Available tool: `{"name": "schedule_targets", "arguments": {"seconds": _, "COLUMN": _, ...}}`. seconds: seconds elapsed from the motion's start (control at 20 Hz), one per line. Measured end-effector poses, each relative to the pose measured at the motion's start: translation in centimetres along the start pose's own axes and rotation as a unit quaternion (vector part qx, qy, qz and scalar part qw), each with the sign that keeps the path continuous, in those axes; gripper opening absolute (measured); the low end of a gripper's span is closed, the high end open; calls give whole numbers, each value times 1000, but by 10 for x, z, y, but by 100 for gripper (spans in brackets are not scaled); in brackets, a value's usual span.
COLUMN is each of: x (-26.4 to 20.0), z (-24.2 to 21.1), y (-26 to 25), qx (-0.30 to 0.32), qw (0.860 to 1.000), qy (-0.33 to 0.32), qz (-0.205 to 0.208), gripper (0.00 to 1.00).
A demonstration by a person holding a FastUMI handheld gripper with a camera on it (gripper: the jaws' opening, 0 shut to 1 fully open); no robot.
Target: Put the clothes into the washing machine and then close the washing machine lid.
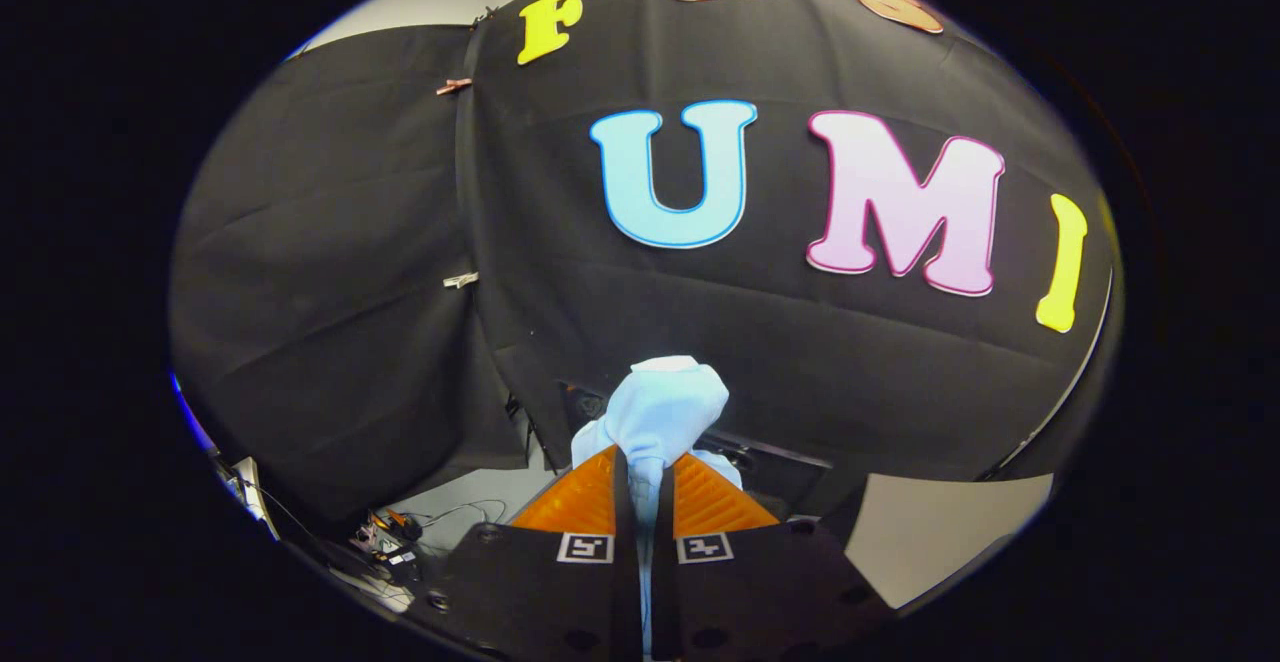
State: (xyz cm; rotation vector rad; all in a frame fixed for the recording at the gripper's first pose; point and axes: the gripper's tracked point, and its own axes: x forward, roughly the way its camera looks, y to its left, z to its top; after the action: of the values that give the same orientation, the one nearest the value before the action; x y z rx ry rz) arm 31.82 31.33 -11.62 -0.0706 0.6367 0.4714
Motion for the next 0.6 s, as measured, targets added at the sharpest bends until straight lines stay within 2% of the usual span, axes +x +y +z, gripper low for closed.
{"name": "schedule_targets", "arguments": {"seconds": 0.6, "x": 98, "z": -106, "y": 21, "qx": 3, "qw": 998, "qy": 61, "qz": -2, "gripper": 8}}
